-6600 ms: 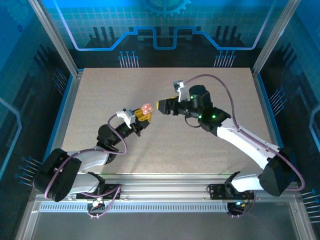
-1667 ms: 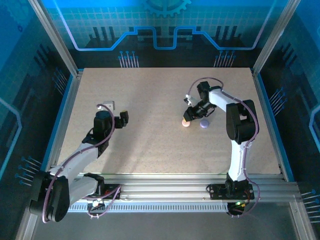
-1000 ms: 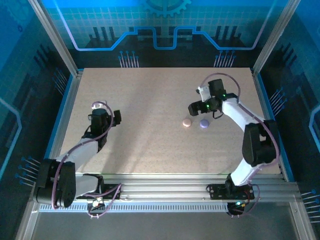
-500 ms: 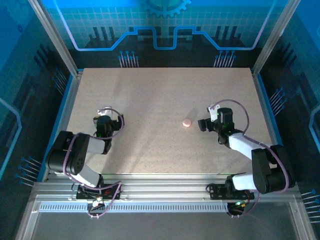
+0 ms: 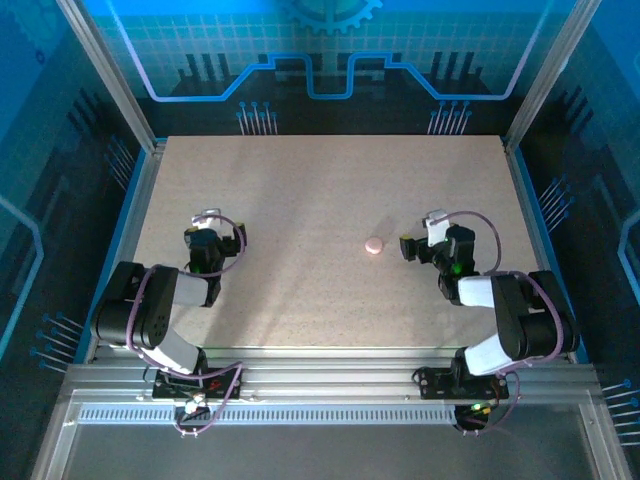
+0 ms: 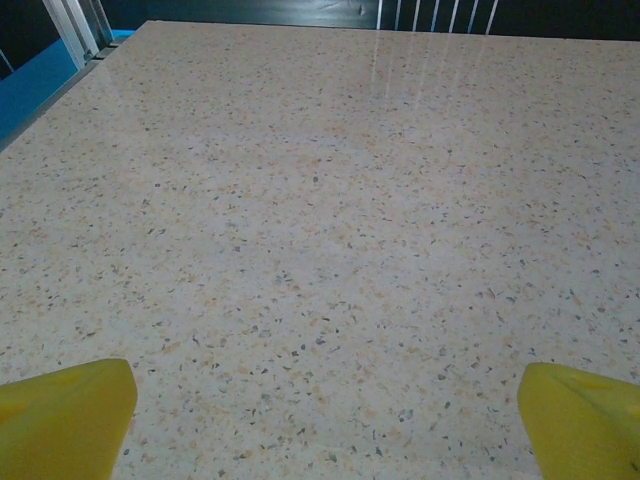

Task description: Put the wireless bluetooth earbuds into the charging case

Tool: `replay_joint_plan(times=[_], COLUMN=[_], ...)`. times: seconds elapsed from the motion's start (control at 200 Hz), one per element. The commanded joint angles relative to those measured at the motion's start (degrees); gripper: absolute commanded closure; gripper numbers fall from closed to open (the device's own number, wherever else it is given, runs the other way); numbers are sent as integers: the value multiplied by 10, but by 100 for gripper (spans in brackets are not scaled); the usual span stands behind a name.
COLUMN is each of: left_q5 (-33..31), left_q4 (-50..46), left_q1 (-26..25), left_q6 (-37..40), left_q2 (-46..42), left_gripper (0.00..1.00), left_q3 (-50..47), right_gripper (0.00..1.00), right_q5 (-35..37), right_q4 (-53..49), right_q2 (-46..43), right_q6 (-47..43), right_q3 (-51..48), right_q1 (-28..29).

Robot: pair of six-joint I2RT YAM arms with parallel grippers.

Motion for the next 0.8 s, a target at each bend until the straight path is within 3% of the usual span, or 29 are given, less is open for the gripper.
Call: replay_joint_plan(times=[0.0, 0.795], left_q5=[11, 13], left_q4=[20, 20], left_q1=[4, 7], left_q6=[-6, -9], left_q2=[-8, -8], left_gripper=[1, 1], left_q3=[9, 9], right_gripper=[0, 0], right_q5=[-39, -14], right_q4=[11, 7], right_q2=[4, 5], right_q6=[22, 27], right_q3=[29, 31], right_q1=[-23, -19])
